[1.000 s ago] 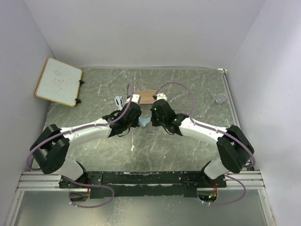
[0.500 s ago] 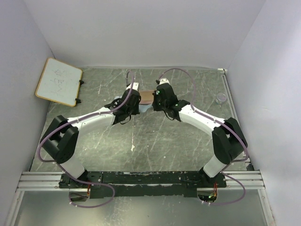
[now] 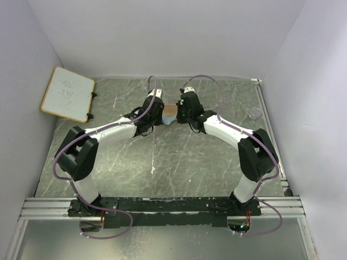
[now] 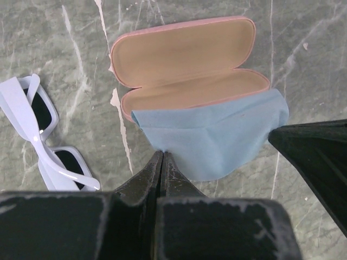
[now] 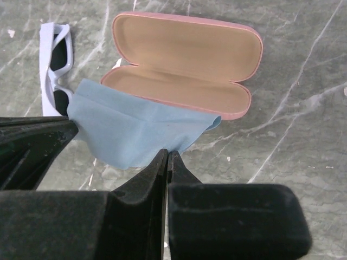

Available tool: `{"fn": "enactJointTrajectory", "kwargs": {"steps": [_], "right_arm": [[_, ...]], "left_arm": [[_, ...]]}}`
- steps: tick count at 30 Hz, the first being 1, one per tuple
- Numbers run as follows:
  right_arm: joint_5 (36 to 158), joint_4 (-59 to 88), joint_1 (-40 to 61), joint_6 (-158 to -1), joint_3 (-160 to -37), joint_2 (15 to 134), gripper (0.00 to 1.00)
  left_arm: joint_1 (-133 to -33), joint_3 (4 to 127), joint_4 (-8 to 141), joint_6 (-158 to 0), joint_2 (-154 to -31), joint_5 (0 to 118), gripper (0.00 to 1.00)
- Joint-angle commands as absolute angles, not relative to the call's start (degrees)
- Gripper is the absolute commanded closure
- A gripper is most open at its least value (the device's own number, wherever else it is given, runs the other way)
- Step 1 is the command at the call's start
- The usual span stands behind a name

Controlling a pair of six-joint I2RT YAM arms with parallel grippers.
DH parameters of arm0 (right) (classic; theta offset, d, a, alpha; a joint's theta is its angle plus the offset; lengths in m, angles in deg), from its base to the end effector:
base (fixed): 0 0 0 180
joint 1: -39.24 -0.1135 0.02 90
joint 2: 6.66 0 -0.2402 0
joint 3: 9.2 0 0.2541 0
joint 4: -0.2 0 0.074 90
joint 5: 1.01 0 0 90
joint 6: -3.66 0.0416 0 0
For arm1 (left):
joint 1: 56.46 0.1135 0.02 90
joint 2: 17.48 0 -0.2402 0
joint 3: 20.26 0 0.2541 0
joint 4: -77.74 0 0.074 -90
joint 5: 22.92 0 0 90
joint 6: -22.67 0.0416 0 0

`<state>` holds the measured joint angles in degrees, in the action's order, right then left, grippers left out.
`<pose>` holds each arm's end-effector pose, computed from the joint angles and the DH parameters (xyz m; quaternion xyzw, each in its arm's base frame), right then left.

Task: Organize the sunglasses
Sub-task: Place the glasses cleaning cloth in the sunglasses case.

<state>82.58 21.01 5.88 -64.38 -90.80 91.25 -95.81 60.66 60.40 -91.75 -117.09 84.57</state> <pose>0.3274 0.2100 0.2104 -0.0640 0.8921 0.1620 0.4170 0.3116 -0.2393 0.2020 0.0460 0.8823 -0.1219 0.4524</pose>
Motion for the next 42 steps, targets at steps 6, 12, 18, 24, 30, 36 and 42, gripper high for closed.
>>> {"fn": "enactJointTrajectory", "kwargs": {"steps": [6,12,18,24,30,36,42], "right_arm": [[82.32,19.66,7.94,-65.62,-95.32,94.41,1.00],[83.23,18.82,9.46,-65.52,-96.81,96.27,1.00],[83.86,18.23,10.21,-65.42,-98.32,98.50,1.00],[84.91,17.50,10.50,-65.39,-99.12,100.51,1.00],[84.68,17.43,10.65,-65.51,-99.52,101.33,1.00],[84.94,17.12,10.61,-65.46,-99.43,101.88,1.00],[84.85,16.91,10.68,-65.43,-99.14,102.19,1.00]], "left_arm": [[-93.60,66.03,63.94,-89.92,-121.06,82.36,0.93],[-92.62,67.99,64.09,-89.64,-123.21,81.64,0.93],[-91.91,69.88,64.37,-89.19,-124.83,81.30,0.93],[-91.74,70.99,64.70,-88.98,-126.41,81.18,0.93],[-91.40,71.13,64.94,-89.13,-127.88,80.77,0.93],[-90.91,70.74,65.51,-89.17,-128.63,80.36,0.93],[-90.65,70.95,65.50,-89.25,-129.46,80.19,0.93]]}}
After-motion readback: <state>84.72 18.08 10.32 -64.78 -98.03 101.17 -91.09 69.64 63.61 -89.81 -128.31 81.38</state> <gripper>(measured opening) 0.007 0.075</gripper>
